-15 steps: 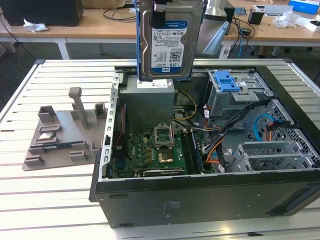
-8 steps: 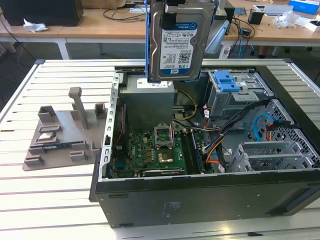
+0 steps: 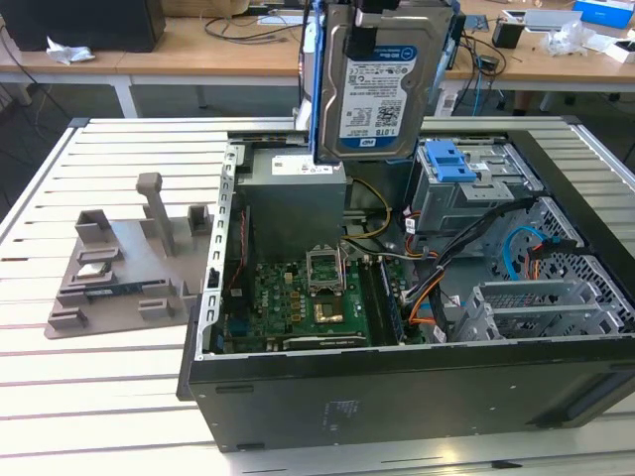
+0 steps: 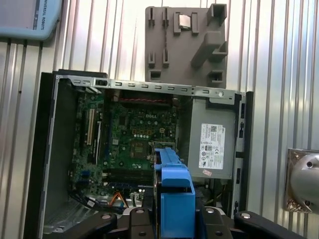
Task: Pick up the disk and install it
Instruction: 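Pick up the disk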
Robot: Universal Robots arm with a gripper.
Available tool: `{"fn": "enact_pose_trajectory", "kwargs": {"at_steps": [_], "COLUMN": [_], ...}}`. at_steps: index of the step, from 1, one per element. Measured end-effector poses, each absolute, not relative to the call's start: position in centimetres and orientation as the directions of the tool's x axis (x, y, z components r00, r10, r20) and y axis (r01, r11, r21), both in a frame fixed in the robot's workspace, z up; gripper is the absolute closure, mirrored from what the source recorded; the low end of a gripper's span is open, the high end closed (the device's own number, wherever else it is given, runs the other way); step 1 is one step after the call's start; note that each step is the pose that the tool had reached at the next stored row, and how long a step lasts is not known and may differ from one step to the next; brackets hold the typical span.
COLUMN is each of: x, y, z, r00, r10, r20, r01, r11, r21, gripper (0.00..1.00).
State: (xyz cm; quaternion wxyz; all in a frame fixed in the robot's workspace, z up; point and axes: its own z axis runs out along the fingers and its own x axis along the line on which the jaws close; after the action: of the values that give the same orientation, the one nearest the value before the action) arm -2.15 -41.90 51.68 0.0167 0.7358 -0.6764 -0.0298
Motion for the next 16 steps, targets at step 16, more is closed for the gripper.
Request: {"fn": "enact_pose_trajectory", "kwargs": {"at_steps": [16], "x": [-0.9], "y": [-46.2], "z": [51.3], "r00": [0.055], "r10": [-0.998], "r20": [-0.021], "r01": [-0.996], "r11": [-0.056], "r21": [0.067], "gripper": [0.63]}}
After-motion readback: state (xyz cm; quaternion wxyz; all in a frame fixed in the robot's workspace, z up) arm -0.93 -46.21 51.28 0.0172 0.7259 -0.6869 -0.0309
